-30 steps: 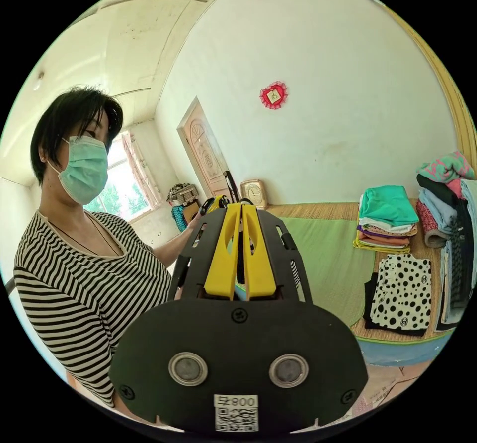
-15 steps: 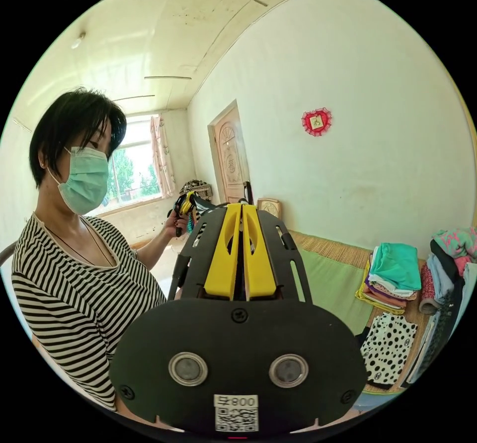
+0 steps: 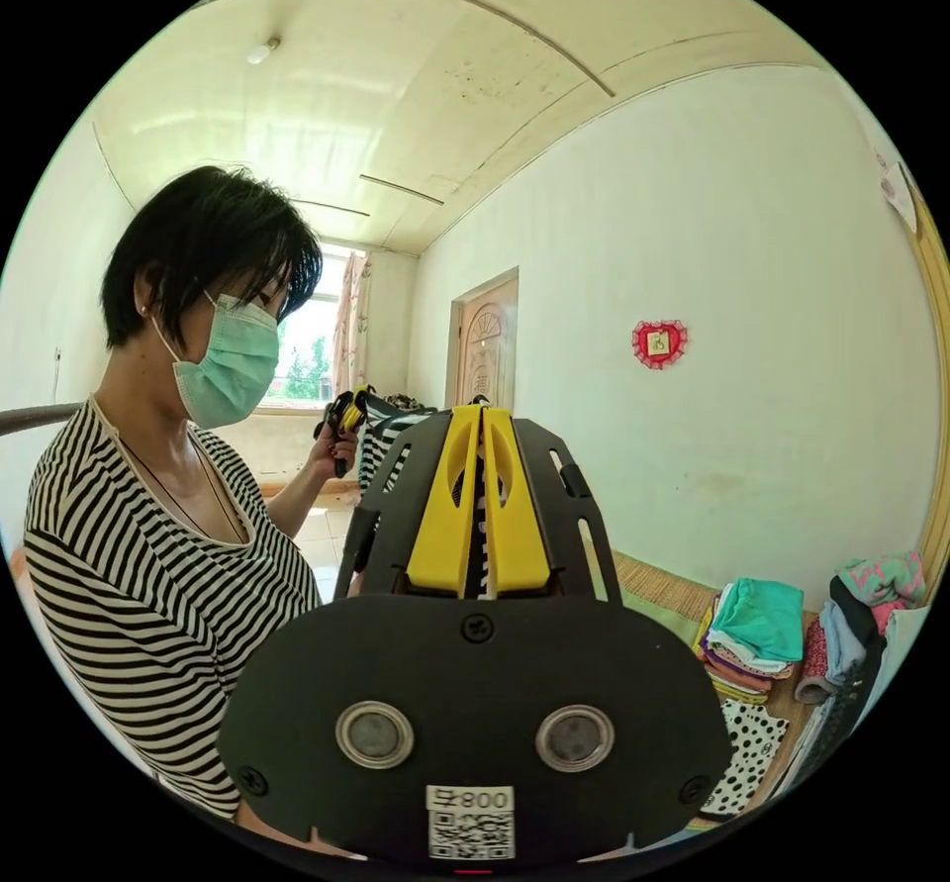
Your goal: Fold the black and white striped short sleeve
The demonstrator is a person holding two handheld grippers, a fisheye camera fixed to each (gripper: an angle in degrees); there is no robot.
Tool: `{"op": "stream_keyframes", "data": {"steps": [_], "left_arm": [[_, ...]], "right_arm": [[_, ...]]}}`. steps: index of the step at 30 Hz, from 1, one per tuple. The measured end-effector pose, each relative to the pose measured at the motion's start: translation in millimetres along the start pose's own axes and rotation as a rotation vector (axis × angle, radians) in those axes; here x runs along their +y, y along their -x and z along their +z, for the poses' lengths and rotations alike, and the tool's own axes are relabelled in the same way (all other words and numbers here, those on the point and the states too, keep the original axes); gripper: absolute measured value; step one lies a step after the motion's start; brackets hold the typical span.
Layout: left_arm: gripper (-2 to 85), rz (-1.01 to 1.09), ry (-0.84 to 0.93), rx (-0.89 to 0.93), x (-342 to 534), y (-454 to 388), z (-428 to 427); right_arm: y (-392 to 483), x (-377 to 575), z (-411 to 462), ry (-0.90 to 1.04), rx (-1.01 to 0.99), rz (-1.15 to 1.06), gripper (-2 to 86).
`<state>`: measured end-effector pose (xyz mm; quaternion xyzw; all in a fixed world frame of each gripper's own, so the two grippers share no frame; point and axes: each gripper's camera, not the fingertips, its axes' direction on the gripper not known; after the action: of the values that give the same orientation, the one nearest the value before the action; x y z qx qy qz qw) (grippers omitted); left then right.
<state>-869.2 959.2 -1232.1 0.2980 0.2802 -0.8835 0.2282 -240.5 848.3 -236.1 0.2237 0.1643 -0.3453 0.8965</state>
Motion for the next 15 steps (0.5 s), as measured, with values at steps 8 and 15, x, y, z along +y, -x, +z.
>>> {"op": "stream_keyframes", "data": {"steps": [8,15], "left_arm": [[0.6,0.118,0.004,-0.038,-8,-36,-29],[0.5,0.113,-0.008,-0.059,-5,-17,-43]], "right_arm": [[20,-4,7,-0.040,0.028,-0.054,0.0],[1,0,51,-0.029,0.025,-0.040,0.1]]}}
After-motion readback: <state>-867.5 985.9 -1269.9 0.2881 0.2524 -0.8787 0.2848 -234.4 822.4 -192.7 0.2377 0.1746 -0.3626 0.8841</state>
